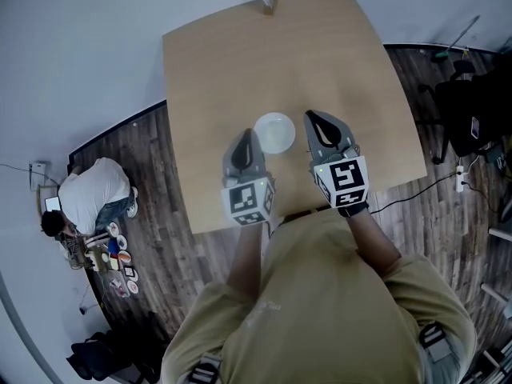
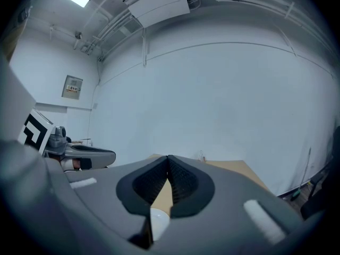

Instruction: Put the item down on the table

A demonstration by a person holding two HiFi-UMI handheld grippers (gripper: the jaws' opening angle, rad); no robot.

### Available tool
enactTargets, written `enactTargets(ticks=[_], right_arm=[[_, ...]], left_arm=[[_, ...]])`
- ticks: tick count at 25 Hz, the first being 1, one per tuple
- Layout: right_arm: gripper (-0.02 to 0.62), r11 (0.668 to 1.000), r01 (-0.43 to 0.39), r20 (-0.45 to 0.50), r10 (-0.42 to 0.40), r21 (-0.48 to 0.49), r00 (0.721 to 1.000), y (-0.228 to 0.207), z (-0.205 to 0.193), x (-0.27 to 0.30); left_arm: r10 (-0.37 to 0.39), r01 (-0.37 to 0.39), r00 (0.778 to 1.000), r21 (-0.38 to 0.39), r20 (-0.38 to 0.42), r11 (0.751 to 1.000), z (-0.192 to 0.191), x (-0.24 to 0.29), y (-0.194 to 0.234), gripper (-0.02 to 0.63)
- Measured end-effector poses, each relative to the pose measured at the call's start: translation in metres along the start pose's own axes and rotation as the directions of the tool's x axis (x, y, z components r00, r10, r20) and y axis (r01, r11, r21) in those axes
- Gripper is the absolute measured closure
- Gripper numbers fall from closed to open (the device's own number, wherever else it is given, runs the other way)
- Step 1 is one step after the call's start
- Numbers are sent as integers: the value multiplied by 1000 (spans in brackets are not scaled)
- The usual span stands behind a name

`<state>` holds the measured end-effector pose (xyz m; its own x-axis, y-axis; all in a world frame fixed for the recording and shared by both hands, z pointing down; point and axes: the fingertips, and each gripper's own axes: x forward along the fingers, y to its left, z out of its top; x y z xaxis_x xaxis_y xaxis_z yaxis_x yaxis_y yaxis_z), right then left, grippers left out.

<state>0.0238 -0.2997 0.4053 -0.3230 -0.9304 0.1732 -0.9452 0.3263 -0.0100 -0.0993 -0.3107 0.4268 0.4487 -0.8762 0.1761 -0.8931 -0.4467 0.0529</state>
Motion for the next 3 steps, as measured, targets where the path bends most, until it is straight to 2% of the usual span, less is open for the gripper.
enactTargets(ticks=[3], right_arm=[[589, 1000, -20, -7, 20, -9, 1000, -3, -1, -17]], left_arm=[[17, -17, 999, -7, -29, 1000, -13, -14, -10, 604]])
